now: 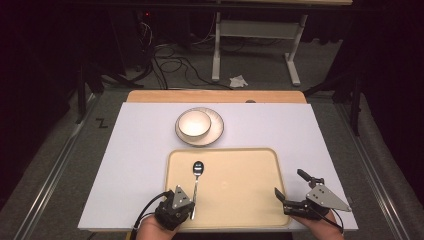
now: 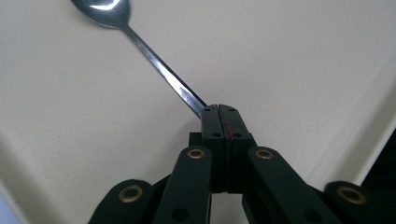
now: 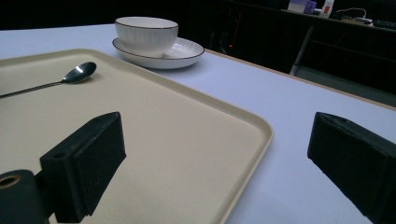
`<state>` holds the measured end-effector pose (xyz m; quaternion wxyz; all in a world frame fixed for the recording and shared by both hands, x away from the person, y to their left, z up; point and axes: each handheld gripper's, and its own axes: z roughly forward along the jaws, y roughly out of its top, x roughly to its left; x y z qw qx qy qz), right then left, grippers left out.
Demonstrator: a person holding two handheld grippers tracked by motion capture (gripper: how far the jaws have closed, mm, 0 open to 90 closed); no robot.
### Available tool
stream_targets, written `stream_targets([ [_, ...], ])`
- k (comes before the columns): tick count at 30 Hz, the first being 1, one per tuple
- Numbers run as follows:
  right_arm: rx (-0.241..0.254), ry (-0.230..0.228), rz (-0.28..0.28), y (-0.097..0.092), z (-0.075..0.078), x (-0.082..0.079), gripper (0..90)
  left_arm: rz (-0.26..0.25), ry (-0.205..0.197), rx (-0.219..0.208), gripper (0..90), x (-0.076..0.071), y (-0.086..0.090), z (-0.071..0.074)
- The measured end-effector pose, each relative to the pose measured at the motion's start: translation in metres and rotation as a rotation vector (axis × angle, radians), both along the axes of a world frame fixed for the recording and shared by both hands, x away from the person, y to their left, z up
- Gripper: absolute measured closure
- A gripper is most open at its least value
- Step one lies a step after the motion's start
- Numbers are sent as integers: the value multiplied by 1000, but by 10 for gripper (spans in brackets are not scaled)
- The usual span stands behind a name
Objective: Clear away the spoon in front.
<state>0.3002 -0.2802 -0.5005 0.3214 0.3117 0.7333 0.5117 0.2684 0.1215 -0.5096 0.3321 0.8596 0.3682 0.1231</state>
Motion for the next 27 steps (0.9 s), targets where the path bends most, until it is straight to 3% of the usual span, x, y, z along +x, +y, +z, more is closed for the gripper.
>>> stream_targets([
  [11, -10, -4, 6, 2, -1, 0, 50, -21, -2, -11, 900, -1, -6, 0],
  [16, 3, 1, 2, 1, 0, 0, 49, -1, -9, -24, 871, 2, -1, 0],
  [22, 1, 0, 2, 1, 0, 0, 49, 67, -87, -98, 708, 12, 26, 9],
  [23, -1, 2, 0, 1, 0, 0, 49, 73, -102, -111, 648, 13, 30, 10],
  [27, 2, -6, 1, 1, 0, 0, 49, 122, -170, -112, 523, 23, 57, 16],
])
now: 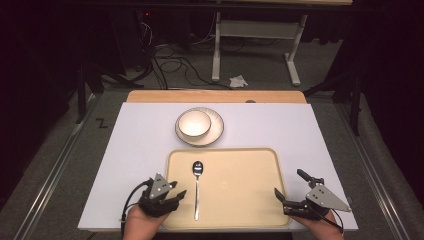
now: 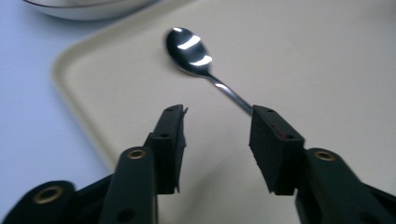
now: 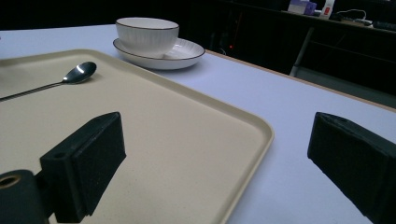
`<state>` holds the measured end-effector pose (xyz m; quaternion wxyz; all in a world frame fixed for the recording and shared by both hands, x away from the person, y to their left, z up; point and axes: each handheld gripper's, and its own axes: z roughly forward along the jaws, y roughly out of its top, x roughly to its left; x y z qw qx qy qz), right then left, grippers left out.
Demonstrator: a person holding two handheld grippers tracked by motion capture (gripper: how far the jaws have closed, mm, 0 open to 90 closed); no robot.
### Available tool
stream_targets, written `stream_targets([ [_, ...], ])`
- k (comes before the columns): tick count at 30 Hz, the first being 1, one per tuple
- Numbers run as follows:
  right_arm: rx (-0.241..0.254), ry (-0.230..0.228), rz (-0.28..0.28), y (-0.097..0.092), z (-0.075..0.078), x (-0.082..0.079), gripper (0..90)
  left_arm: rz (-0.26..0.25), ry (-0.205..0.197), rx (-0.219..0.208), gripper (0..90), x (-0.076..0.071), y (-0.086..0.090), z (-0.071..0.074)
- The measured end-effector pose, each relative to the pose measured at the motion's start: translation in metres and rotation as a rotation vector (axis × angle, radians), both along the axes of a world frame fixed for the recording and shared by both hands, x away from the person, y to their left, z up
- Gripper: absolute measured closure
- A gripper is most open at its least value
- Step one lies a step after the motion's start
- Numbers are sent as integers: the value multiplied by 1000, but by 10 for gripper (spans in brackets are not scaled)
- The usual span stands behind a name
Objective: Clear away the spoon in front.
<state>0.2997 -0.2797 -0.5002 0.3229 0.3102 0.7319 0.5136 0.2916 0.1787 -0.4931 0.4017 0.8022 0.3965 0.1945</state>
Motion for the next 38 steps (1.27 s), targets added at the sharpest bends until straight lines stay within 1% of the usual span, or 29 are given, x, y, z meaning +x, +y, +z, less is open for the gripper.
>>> stream_targets([
  [1, -2, -2, 0, 0, 0, 0, 49, 18, -20, -7, 499, 3, 10, 3],
  [2, 0, -3, 0, -1, 0, 0, 49, 31, -28, -20, 461, 5, 18, 4],
  [4, -2, 1, -2, -1, -1, 0, 49, 69, -40, -62, 411, 9, 35, 6],
  [5, 0, 6, -3, -1, -2, 0, 49, 91, -48, -89, 372, 9, 46, 6],
  [6, 0, 9, -6, -1, -2, 0, 49, 107, -59, -106, 313, 8, 53, 5],
  [7, 0, 10, -7, -1, -2, 0, 49, 116, -67, -110, 254, 7, 58, 5],
  [8, -5, 4, -6, -2, -2, 1, 49, 124, -69, -104, 163, 6, 61, 5],
  [9, -3, 2, -8, -2, -2, 1, 47, 136, -84, -93, 114, 4, 63, 5],
  [10, 6, 3, -14, -3, -2, 2, 46, 138, -91, -96, 63, 2, 64, 5],
  [11, 9, 5, -15, -3, -2, 2, 44, 140, -98, -108, 38, 1, 64, 4],
  [12, 12, 9, -19, -3, -1, 2, 40, 135, -100, -117, 28, -1, 64, 5],
  [16, 8, -4, -21, -4, 2, 2, 26, 121, -116, -143, 19, -4, 61, 7],
  [18, 11, -6, -23, -3, 3, 1, 24, 121, -108, -164, 20, -4, 59, 5],
  [20, 17, -4, -26, -3, 4, 0, 18, 116, -94, -173, 20, -4, 59, 4],
  [21, 18, -11, -21, -3, 4, 0, 13, 117, -90, -180, 20, -4, 58, 4],
  [23, 12, -10, -14, -5, 5, 0, 15, 118, -90, -177, 22, -4, 57, 4],
  [25, 27, 1, -18, -5, 5, 0, 16, 117, -94, -176, 24, -4, 55, 4],
  [29, 16, -11, -17, -7, 6, 1, 16, 114, -92, -165, 26, -4, 53, 3],
  [31, 23, -8, -17, -7, 5, 1, 19, 113, -88, -161, 26, -4, 53, 2],
  [35, 22, -8, -13, -6, 5, 1, 23, 112, -87, -155, 28, -4, 53, 1],
  [38, 8, -14, -9, -6, 6, 1, 25, 113, -87, -153, 30, -4, 54, 2],
])
